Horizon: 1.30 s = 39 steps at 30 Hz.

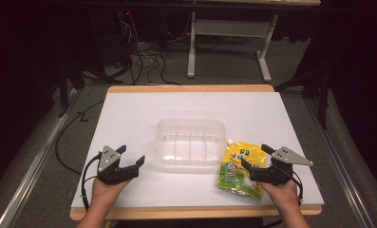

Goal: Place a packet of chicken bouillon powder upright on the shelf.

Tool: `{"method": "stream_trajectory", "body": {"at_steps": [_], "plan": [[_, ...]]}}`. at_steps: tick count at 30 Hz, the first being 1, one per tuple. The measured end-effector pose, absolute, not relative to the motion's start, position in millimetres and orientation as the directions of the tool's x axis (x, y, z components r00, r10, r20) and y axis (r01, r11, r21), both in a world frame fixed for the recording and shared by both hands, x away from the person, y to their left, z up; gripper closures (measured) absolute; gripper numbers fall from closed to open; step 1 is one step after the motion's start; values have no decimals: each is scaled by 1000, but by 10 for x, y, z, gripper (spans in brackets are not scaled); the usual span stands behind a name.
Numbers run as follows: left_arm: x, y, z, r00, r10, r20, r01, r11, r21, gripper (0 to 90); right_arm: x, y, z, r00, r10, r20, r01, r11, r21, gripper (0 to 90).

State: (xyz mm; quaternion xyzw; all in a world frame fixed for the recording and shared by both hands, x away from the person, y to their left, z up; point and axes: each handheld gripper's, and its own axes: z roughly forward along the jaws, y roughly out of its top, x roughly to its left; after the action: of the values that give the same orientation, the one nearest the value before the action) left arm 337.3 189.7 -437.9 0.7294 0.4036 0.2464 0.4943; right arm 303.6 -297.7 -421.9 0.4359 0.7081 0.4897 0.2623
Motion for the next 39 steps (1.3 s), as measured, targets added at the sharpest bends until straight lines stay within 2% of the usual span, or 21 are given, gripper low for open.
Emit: {"method": "stream_trajectory", "body": {"at_steps": [11,16,24,33,39], "plan": [[3404,1923,-4398,558,826,-78,366,-160,917,229,3101,-3060,-4267,-469,879,92,411,125,903,151],[3418,1935,-4415,565,819,-104,383,-148,912,295,3178,-3168,-4315,-430,894,125,451,93,888,181],[3430,1940,-4431,553,825,-119,397,-135,908,305,3361,-3414,-4455,-329,929,168,535,37,844,229],[3408,1941,-4441,554,825,-108,388,-141,911,299,3536,-3641,-4613,-230,923,308,633,-98,768,256],[3373,1975,-4448,554,827,-102,391,-150,908,298,3623,-3755,-4661,-188,909,372,659,-164,734,286]]}}
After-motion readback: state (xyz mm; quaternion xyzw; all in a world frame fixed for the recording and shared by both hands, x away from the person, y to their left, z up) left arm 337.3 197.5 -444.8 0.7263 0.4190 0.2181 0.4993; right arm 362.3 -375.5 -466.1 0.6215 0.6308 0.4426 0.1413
